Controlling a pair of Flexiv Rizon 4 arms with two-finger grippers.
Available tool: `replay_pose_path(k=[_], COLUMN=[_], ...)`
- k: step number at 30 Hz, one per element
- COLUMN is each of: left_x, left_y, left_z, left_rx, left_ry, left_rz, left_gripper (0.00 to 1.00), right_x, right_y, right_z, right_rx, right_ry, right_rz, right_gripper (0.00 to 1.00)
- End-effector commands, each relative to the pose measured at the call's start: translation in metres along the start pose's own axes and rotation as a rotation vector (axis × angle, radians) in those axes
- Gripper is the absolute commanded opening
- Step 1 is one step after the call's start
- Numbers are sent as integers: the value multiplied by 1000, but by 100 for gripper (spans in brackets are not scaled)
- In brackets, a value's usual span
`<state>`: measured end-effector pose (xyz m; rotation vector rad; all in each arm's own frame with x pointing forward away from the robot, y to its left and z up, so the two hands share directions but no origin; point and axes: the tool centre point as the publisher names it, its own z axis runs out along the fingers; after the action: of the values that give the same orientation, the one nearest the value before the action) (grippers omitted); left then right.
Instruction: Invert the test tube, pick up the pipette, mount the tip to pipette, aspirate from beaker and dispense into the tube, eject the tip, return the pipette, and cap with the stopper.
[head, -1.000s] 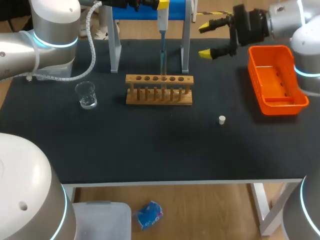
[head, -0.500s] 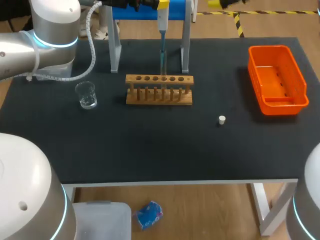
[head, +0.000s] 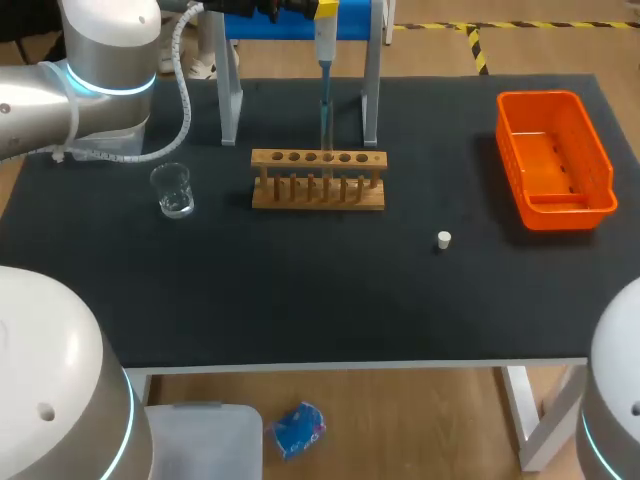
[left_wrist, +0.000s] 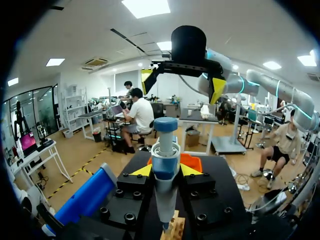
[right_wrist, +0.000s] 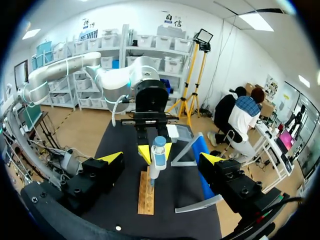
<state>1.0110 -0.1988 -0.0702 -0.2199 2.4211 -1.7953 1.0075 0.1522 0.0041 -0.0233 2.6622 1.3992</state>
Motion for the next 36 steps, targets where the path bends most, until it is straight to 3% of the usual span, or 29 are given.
replay_pose_path(k=[1,12,13,14,16,27,36], left_x=[2,2,2,2,2,2,2], left_y=[-1,-1,-1,-1,-1,-1,-1], left_z=[-1,-1,-1,-1,-1,-1,-1], left_rx=[0,0,0,0,0,0,0], left_ry=[-3,-3,-3,-3,-3,-3,-3], left_rz=[-1,-1,-1,-1,-1,-1,-1], left_gripper=[0,0,0,0,0,0,0], right_x=[0,3,3,3,3,1,3], right_y=[0,13,13,14,16,20,28], right_z=[-2,-4,-4,-3,-2,16,39], right_rx=[4,-14,-7,-18,-15,-46,-44], right_ry=[5,8,-1,4,3,11,30], right_rz=[0,52,56,59,60,139,125], right_gripper=[100,100,82,50,0,0,0])
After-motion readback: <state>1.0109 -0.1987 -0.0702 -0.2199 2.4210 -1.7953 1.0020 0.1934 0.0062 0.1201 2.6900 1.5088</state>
